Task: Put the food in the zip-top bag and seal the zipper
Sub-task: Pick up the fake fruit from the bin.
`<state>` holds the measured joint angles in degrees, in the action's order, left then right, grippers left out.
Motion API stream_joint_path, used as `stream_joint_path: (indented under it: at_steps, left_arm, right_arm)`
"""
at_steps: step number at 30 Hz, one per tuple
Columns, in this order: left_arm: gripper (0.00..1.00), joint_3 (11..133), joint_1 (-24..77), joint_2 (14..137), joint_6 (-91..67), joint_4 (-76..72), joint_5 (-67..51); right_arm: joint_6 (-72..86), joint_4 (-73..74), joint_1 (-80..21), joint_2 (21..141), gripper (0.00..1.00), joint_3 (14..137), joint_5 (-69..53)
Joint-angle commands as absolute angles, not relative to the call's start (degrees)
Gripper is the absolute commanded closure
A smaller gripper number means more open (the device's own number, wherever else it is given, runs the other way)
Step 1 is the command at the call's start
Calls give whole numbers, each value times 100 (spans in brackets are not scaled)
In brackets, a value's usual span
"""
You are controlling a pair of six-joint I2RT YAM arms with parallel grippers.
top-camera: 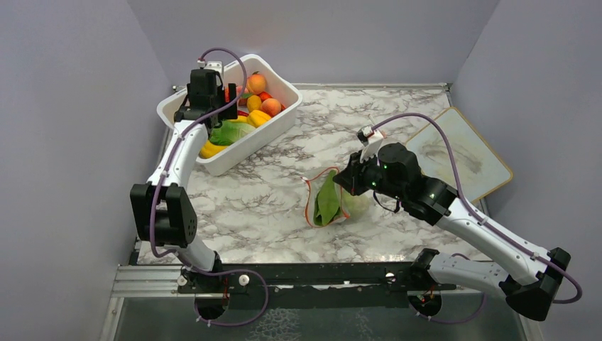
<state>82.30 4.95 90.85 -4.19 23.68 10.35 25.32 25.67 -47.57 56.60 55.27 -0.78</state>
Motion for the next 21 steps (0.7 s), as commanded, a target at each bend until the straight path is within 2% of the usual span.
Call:
stream_joint_path:
  at_steps: [1,3,6,10,21]
  left_arm:
    - [11,8582,165,9496,-254,2275,203]
    - [9,8645,110,9695,-77,2272,121]
    - [12,8863,37,10165,209,2257,146]
    - [29,9265,-296,10649,213,2232,-383]
    - [32,10077,-465,11463,611,2152,-323]
  right_arm:
    - [2628,2615,-4764,5712,99,5885,-155]
    - [2621,2698,-4764,5753,99,5946,-117]
    - [2636,2728,-4764,5756,99,5996,-116]
    - [2767,2699,-4764,5676,99,6016,-139]
    - [2803,2602,-4764,5756,99,6034,-549]
